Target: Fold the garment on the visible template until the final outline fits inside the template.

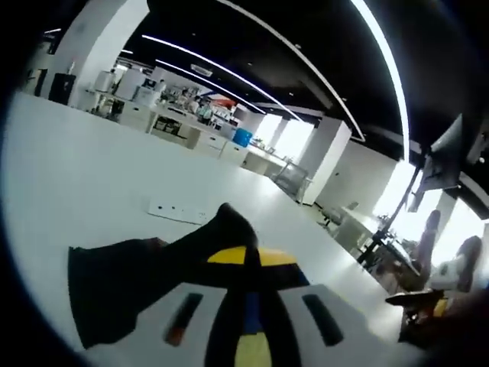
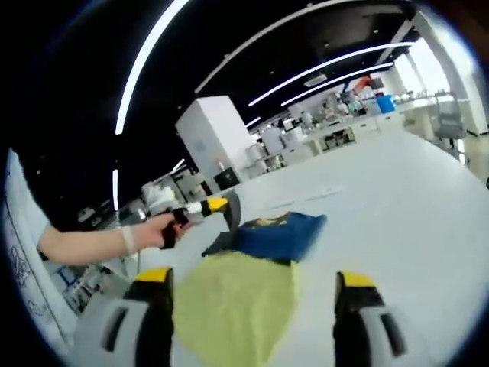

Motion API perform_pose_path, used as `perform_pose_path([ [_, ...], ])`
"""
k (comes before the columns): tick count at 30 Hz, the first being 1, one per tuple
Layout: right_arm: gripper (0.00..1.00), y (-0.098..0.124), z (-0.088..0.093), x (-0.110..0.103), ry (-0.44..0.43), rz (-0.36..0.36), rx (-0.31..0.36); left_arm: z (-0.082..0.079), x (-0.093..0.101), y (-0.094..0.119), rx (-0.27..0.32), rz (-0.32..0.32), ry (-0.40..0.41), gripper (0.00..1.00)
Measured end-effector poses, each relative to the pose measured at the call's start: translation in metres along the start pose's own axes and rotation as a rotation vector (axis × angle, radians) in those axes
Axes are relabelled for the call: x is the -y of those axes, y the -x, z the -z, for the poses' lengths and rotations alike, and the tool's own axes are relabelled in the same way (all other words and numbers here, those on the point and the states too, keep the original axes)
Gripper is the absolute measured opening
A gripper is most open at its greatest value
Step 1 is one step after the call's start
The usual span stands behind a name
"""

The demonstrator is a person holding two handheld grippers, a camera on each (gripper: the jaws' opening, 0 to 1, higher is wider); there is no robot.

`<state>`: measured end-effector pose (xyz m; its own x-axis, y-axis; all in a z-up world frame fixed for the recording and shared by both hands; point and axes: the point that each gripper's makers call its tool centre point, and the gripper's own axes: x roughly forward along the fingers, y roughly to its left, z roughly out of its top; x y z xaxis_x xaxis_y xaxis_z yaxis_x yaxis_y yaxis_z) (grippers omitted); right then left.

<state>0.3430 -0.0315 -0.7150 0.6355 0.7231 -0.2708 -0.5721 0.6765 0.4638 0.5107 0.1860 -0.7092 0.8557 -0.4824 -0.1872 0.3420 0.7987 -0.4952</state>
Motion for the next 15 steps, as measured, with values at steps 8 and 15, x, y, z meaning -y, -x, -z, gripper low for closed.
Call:
perform_pose_path([
  [8,0.86,0.003,0.011,0.011,-0.041,0.022,-0.005,0.032,0.042,-0.032,-0.043,0.099,0.001,0.00],
  [15,0.86,0.008,0.018,0.016,-0.069,0.040,-0.003,0.069,0.062,-0.043,-0.123,0.171,-0.007,0.00],
])
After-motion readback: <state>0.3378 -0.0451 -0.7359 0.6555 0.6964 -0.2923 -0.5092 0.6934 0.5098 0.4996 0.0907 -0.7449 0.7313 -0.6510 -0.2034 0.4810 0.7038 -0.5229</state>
